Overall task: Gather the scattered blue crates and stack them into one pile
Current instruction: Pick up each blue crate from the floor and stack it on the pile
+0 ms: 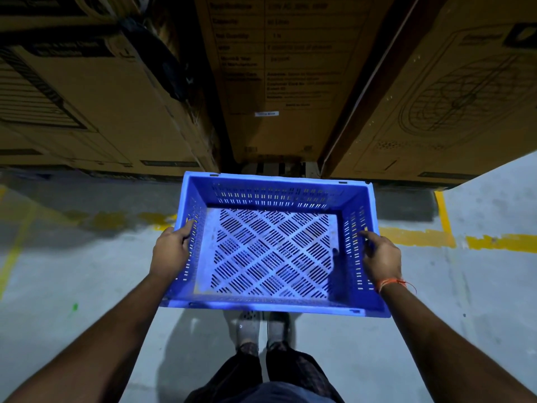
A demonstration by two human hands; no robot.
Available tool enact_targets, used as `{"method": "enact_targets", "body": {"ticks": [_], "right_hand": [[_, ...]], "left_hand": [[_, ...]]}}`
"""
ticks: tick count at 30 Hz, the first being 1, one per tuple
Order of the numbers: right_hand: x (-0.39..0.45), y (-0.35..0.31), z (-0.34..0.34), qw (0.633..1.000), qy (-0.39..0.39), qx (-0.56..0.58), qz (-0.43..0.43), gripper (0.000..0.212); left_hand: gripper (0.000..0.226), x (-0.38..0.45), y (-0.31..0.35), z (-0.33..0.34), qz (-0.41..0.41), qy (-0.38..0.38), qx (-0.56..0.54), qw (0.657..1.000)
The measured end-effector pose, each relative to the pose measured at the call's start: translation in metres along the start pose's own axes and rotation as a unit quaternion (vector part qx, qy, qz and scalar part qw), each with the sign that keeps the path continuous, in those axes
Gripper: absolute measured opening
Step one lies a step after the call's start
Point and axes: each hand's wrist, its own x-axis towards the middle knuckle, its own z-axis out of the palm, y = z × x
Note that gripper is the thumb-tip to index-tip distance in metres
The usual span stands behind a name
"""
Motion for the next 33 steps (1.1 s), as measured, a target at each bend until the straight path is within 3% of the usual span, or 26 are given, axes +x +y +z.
{"method": "enact_targets", "body": {"ticks": [12, 33], "right_hand": [[0.006, -0.004, -0.006, 1.0, 0.02, -0.007, -0.002, 0.047], [0.001, -0.001, 0.006, 0.998, 0.007, -0.048, 0.041, 0.035]], "left_hand": [[0.051, 0.008, 0.002, -0.003, 0.008, 0.002, -0.008, 1.0], [0.05, 0.021, -0.009, 0.01, -0.002, -0.071, 0.05, 0.996]]}}
